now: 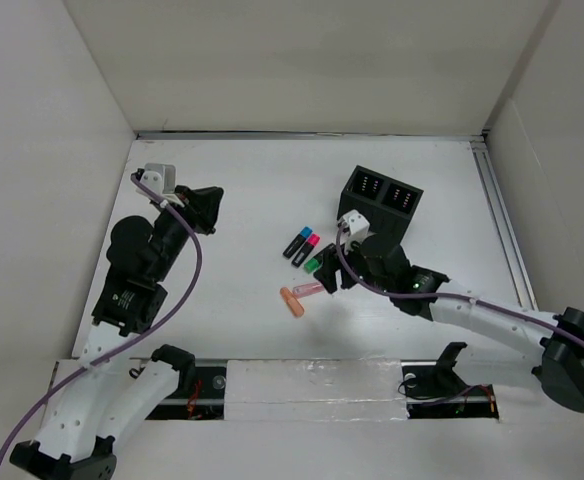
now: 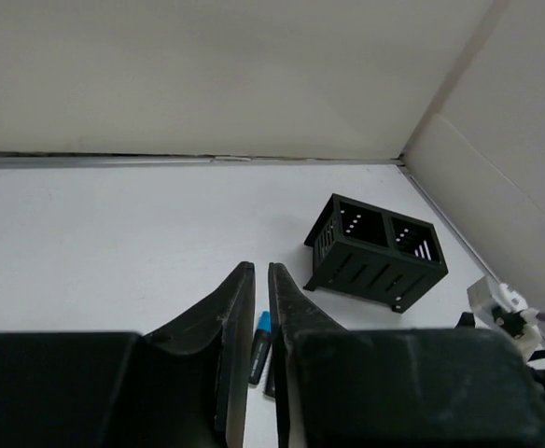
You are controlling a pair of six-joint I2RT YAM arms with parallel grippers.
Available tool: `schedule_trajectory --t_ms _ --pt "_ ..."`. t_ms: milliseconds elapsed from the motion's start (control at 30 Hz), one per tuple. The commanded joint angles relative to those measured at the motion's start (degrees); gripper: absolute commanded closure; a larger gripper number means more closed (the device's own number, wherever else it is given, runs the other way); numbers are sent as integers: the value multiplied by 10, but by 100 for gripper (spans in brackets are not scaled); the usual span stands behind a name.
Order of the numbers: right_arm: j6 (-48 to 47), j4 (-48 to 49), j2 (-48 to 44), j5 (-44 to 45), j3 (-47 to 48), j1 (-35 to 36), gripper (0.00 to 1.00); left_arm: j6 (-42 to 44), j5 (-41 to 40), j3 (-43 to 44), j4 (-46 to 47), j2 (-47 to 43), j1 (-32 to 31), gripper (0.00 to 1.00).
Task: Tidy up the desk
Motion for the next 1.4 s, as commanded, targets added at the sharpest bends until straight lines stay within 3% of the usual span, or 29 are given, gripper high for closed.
schedule_trajectory --t_ms 0,67,100,133,200,233,333,433,533,600,633,700,767,1033,1133,1267,1300,1367 --pt "0 17 -2 -21 -36 7 18 6 -4 -1 27 -23 1 92" --pt "-1 6 6 -51 -32 7 14 5 -7 -5 31 -24 1 84" --pt "1 3 22 -52 -29 13 13 8 -8 -5 31 -22 1 69" --pt "1 4 32 -51 -25 13 12 7 -8 -4 30 -17 1 63" --pt "-4 7 65 -69 -13 18 20 4 -6 -3 25 -10 1 50" --pt "-9 8 77 -79 -8 19 22 3 -1 0 24 -8 1 48" --pt "-27 2 120 -93 17 43 29 3 2 0 27 -4 1 46" --pt "-46 -23 184 -108 61 64 59 3 12 0 27 -9 1 46" --pt "-40 -25 212 -109 69 64 57 2 8 0 26 -12 1 46" --pt "-39 -16 235 -114 79 70 45 0 16 0 26 -13 1 46" --pt "-39 -16 239 -110 82 70 28 -1 19 0 28 -13 1 46" --pt "-38 -18 252 -99 93 82 21 -1 21 0 29 -11 1 46" --pt "-32 -21 269 -76 99 82 21 -1 16 1 25 -8 1 46" --pt "-11 -24 303 14 122 117 34 -1 25 2 25 -11 1 46" --pt "-4 -43 315 63 129 125 46 0 16 2 24 -11 1 47" --pt "-2 -64 333 105 131 144 48 4 18 4 24 -18 1 47" --pt "-1 -70 336 112 130 152 58 5 6 5 22 -19 1 47" --pt "3 -70 338 129 127 160 67 3 1 5 20 -23 1 47"
